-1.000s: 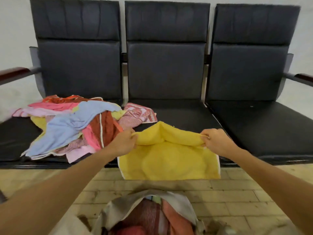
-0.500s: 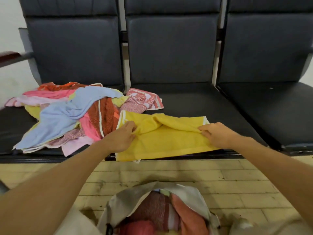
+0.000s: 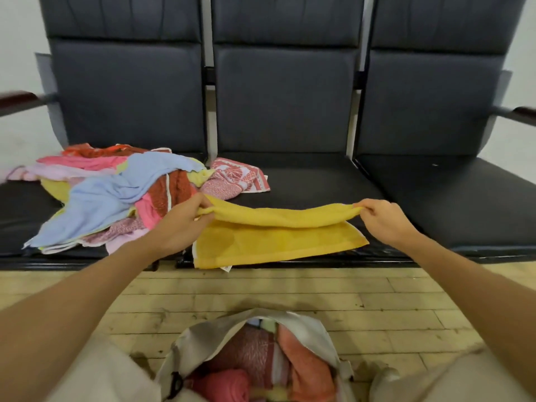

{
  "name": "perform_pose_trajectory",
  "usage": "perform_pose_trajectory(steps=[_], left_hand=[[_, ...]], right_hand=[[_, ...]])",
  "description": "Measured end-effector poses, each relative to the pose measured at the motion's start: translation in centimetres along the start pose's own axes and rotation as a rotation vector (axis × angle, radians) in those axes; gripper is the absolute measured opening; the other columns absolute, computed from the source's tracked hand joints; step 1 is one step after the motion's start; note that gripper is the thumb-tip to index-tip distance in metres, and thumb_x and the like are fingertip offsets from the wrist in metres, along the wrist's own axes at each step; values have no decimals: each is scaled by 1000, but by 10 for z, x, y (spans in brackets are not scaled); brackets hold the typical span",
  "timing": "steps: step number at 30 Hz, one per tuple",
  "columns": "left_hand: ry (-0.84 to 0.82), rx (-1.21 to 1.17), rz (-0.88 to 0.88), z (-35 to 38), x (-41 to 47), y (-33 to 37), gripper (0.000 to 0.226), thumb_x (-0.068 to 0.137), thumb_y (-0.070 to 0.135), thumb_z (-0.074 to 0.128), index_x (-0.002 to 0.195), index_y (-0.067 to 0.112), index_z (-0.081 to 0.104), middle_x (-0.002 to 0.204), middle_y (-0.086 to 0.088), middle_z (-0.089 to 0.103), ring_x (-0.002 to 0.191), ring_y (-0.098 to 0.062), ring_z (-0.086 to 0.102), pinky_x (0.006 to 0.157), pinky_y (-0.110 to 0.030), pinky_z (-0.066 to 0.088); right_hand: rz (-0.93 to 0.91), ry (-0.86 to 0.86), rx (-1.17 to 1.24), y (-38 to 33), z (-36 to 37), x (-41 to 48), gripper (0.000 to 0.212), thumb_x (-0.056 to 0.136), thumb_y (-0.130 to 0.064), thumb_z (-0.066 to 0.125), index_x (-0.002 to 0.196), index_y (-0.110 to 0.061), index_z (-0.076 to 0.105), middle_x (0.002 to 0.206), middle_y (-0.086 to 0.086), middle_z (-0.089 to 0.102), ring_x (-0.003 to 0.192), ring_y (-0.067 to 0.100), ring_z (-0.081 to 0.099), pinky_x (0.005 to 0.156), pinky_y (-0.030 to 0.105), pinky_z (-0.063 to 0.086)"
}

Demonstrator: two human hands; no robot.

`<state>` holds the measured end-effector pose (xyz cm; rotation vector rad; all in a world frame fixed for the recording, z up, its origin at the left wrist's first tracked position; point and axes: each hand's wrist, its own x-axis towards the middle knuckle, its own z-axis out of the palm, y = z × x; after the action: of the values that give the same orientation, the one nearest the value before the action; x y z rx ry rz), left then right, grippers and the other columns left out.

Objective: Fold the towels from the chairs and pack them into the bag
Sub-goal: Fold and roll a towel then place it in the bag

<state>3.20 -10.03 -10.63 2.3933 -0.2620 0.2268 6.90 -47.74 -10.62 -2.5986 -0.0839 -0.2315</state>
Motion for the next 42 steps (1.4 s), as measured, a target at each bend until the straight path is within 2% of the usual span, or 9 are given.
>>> perform_pose_trajectory(steps=[9, 13, 17, 22, 25, 28, 32, 38, 42], left_hand=[[-443, -119, -303, -10, 1, -6, 26, 95, 38, 54, 92, 17, 71, 100, 1, 63, 89, -16, 57, 78, -27, 45], [-201, 90, -302, -2, 12, -20, 23, 99, 28, 49, 91, 9, 59, 77, -4, 57, 65, -16, 55, 61, -30, 47], [-210, 268, -480, 7, 17, -30, 39, 98, 38, 50, 88, 1, 49, 63, -5, 45, 52, -17, 50, 49, -26, 39], [-373, 249, -481, 13, 17, -42, 86, 71, 79, 49, 120, 9, 57, 116, -9, 61, 101, -25, 60, 90, -39, 50], [-388, 186, -460, 14, 19, -46, 58, 84, 59, 58, 115, 10, 61, 113, -7, 64, 98, -21, 61, 92, -40, 50], [-320, 97, -496, 8, 14, -30, 48, 94, 37, 55, 129, 5, 51, 124, -7, 57, 107, -21, 56, 92, -34, 47], [-155, -104, -624, 0, 9, -24, 50, 95, 20, 56, 134, -2, 36, 115, -10, 47, 98, -23, 48, 76, -28, 43], [42, -867, -895, -25, 1, -10, 46, 84, 9, 71, 126, 3, 53, 116, -20, 65, 95, -30, 64, 77, -45, 55], [113, -933, -811, -27, 7, 8, 46, 86, 20, 70, 127, 8, 52, 117, -16, 64, 90, -27, 64, 67, -40, 54]], right_hand=[[193, -4, 15, -3, 5, 2, 37, 97, -24, 52, 86, 7, 68, 72, 19, 65, 59, 20, 52, 62, 33, 47], [298, -145, -117, -1, 20, 12, 21, 88, -10, 49, 95, -3, 67, 92, 12, 68, 84, 26, 64, 72, 36, 54], [401, -152, -102, -10, 32, 18, 22, 90, -23, 57, 76, -8, 50, 75, 5, 51, 67, 19, 51, 55, 28, 39], [509, -193, -55, -18, 38, 21, 27, 92, -31, 59, 103, -8, 51, 87, 5, 50, 88, 23, 51, 74, 33, 43], [530, -214, 25, -24, 37, 19, 40, 91, -23, 60, 124, -4, 49, 107, 11, 51, 103, 28, 51, 82, 36, 44], [536, -239, 89, -30, 35, 15, 61, 88, -21, 65, 139, -2, 37, 135, 18, 44, 121, 34, 46, 92, 41, 42], [538, -399, 216, -29, 34, 9, 60, 81, -20, 73, 131, -6, 42, 119, 12, 51, 96, 26, 57, 72, 36, 52], [552, -453, 493, -31, 39, 9, 63, 89, -28, 70, 141, -8, 40, 128, 16, 58, 103, 33, 64, 66, 40, 57], [573, -454, 715, -33, 39, 9, 55, 97, -28, 58, 144, -5, 40, 128, 16, 59, 108, 35, 63, 85, 49, 55]])
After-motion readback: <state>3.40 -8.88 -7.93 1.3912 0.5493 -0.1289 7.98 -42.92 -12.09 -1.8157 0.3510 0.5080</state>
